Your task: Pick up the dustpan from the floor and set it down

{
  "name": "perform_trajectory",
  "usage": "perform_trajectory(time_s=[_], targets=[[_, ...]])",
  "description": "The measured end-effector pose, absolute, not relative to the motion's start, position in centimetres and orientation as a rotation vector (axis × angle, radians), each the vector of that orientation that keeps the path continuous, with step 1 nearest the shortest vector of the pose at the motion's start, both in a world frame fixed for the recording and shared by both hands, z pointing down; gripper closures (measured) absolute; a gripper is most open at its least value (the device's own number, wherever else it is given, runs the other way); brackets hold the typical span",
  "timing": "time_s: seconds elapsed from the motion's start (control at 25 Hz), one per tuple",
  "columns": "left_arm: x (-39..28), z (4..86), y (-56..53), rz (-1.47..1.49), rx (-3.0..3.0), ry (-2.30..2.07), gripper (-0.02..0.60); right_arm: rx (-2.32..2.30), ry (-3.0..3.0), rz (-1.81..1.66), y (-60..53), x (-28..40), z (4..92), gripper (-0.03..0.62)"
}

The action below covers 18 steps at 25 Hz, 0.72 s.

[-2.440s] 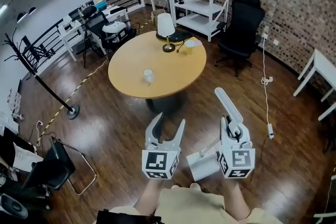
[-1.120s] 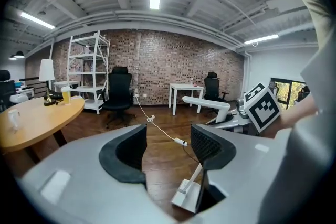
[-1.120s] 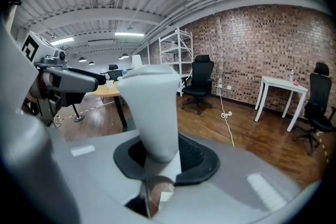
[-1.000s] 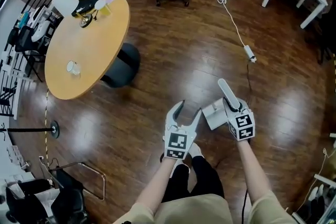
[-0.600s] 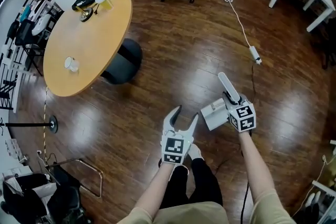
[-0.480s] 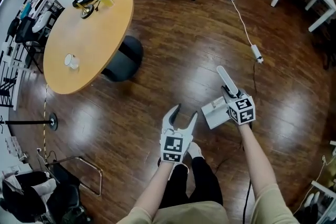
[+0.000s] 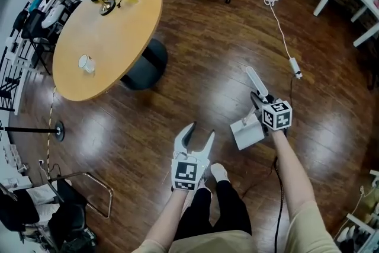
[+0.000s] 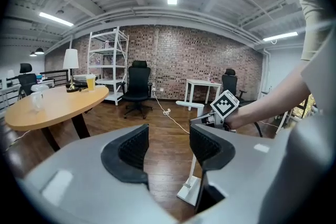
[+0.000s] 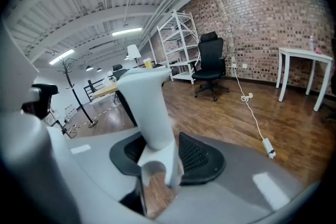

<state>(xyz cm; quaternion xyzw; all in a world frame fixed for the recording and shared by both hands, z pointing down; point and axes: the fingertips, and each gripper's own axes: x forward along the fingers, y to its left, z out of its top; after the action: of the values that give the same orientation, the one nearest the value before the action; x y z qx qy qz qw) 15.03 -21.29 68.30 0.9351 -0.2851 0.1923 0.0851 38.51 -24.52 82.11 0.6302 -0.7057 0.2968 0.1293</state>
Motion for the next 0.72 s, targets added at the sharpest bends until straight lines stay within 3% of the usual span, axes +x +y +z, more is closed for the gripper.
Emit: perform_trajectory(time_s=[0.08, 0.16, 0.48, 0.72], targets=[[14.3, 68.1, -21.7, 0.582, 2.787, -0.877, 0.354, 1.842, -2.044, 0.909, -24.3, 38.5, 82.6, 0.381], [13.5, 68.0, -22.0, 0.597, 2.782, -0.903, 0.354, 1.882, -2.042, 0.969, -23.7, 38.7, 83.0, 0.332], [9.7, 65.9, -22.2, 0.553, 2.724, -0.965, 0.331, 1.960, -2.116, 0.924, -17.9, 35.2, 80.1, 0.226], [5.2, 59.7, -21.5, 0.473, 2.682, -1.041, 0.325, 1.957, -2.274, 0.736, -15.4, 26.2, 70.0, 0.185]])
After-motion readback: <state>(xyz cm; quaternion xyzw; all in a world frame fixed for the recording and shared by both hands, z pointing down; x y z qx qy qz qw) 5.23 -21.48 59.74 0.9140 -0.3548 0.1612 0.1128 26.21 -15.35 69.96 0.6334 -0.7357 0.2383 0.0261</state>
